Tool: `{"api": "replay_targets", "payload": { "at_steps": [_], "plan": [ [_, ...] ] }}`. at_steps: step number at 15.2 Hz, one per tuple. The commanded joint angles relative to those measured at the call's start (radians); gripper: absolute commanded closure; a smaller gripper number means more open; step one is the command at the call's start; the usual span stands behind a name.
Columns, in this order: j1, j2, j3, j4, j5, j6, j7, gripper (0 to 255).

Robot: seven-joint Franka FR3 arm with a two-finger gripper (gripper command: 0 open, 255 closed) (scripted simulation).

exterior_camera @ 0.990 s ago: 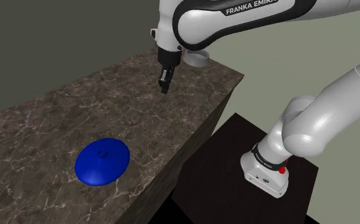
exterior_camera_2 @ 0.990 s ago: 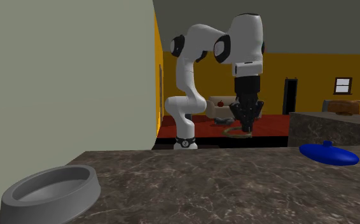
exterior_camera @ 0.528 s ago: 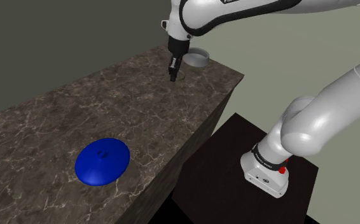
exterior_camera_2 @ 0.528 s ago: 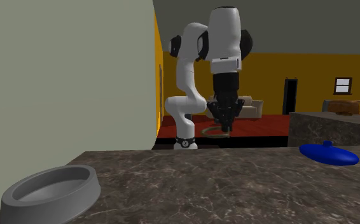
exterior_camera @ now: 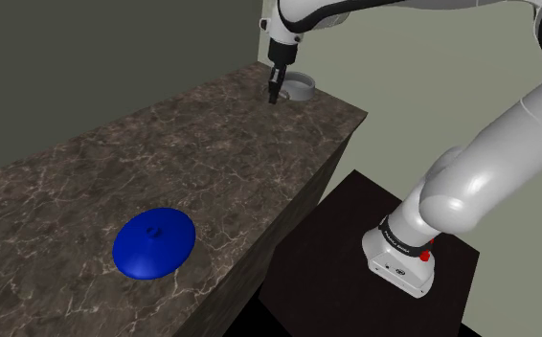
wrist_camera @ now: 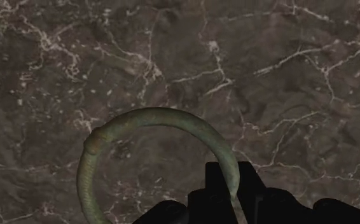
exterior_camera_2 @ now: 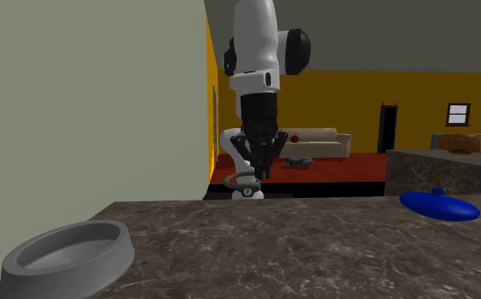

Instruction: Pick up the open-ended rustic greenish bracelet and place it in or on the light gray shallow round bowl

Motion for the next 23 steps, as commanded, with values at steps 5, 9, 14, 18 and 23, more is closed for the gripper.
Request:
{"api": "replay_targets", "payload": {
  "at_steps": [5, 9, 14, 18, 23],
  "plan": [
    [-0.062, 0.091, -0.074, 0.107, -0.005, -0.023, -0.134, 255],
    [-0.104, 0.17, -0.117, 0.206, 0.001, -0.049, -0.22, 255],
    [-0.162, 0.288, -0.16, 0.361, 0.019, -0.094, -0.323, 255],
    [-0.213, 0.398, -0.187, 0.514, 0.04, -0.144, -0.399, 255],
    [-0.27, 0.521, -0.203, 0.681, 0.065, -0.193, -0.464, 255]
  ]
}}
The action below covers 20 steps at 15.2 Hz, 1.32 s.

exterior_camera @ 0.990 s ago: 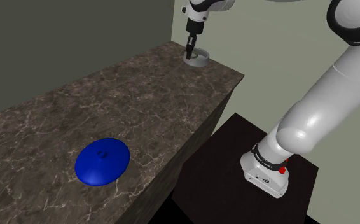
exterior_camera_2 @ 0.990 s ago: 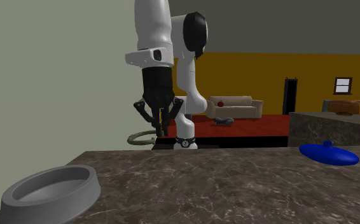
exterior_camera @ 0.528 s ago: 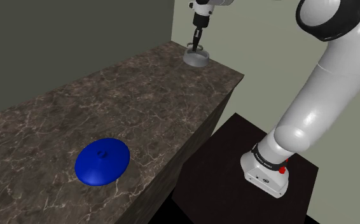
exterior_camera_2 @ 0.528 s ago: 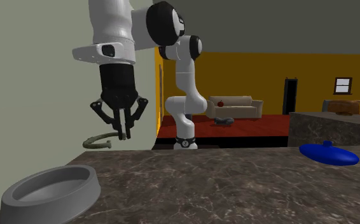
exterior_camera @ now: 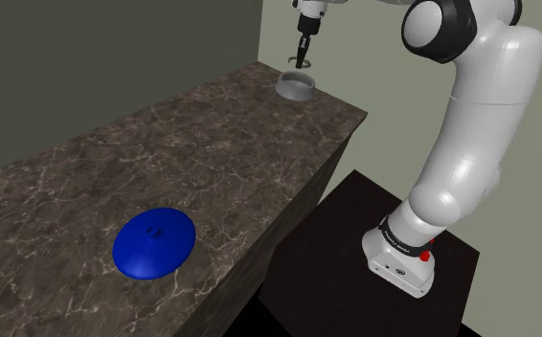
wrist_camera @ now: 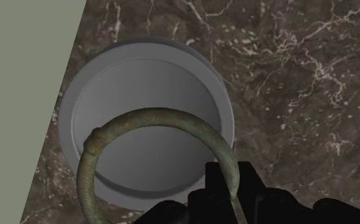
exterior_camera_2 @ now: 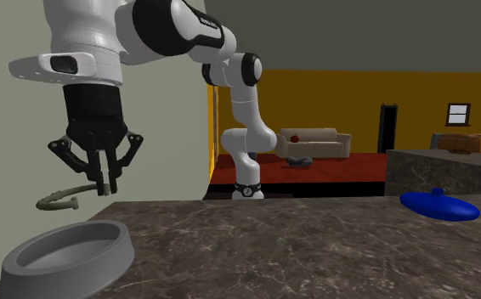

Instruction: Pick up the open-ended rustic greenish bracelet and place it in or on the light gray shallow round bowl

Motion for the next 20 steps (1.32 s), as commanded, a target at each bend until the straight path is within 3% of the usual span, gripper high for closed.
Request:
{"api": "replay_targets", "payload": {
  "at_steps": [1, 14, 20],
  "plan": [
    [-0.009, 0.018, -0.002, 0.011, 0.004, 0.007, -0.013, 255],
    [-0.007, 0.052, 0.003, -0.111, 0.016, 0.161, -0.027, 255],
    [-0.007, 0.052, 0.003, -0.111, 0.016, 0.161, -0.027, 255]
  ]
}}
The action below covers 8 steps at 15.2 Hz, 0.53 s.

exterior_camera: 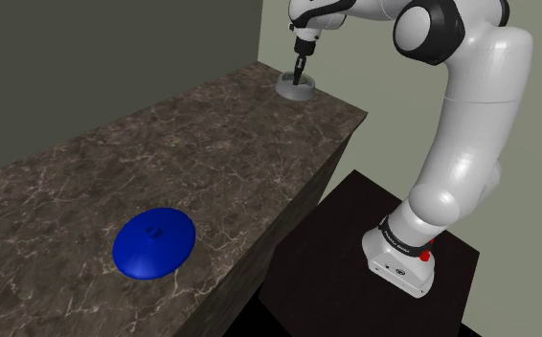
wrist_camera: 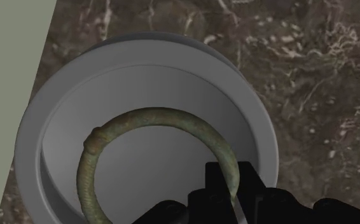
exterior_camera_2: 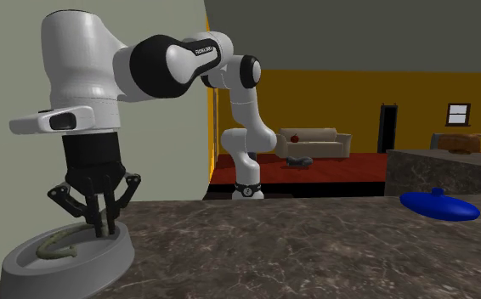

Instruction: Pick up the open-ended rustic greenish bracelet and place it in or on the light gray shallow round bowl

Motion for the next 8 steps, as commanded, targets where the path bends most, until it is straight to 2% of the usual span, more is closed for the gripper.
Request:
{"api": "replay_targets", "payload": {
  "at_steps": [1, 2, 7, 8],
  "plan": [
    [0.0, 0.0, 0.0, 0.0, 0.0, 0.0, 0.0, 255],
    [0.0, 0.0, 0.0, 0.0, 0.0, 0.0, 0.0, 0],
    [0.0, 0.0, 0.0, 0.0, 0.0, 0.0, 0.0, 0],
    [-0.001, -0.008, -0.001, 0.022, -0.003, -0.03, 0.002, 0]
  ]
}}
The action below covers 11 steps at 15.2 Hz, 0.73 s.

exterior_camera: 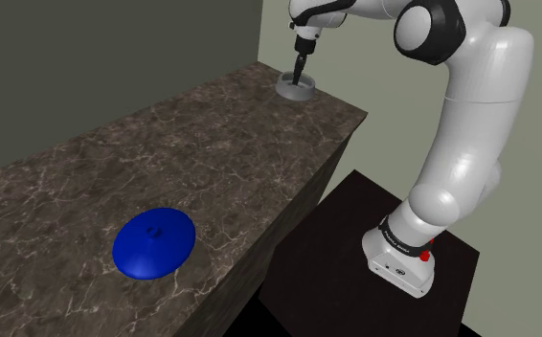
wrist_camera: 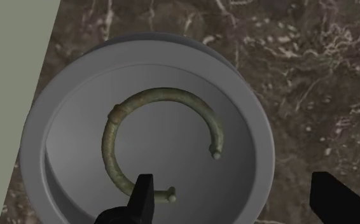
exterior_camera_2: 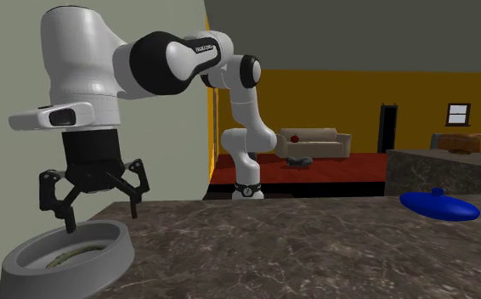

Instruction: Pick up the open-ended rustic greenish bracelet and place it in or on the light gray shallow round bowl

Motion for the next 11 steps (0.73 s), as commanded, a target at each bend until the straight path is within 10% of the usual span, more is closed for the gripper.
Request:
{"api": "replay_targets", "payload": {
  "at_steps": [1, 11],
  "plan": [
    [-0.002, -0.01, -0.002, 0.038, -0.004, -0.048, 0.002, 0],
    [-0.005, -0.019, -0.004, 0.086, -0.007, -0.104, 0.005, 0]
  ]
}}
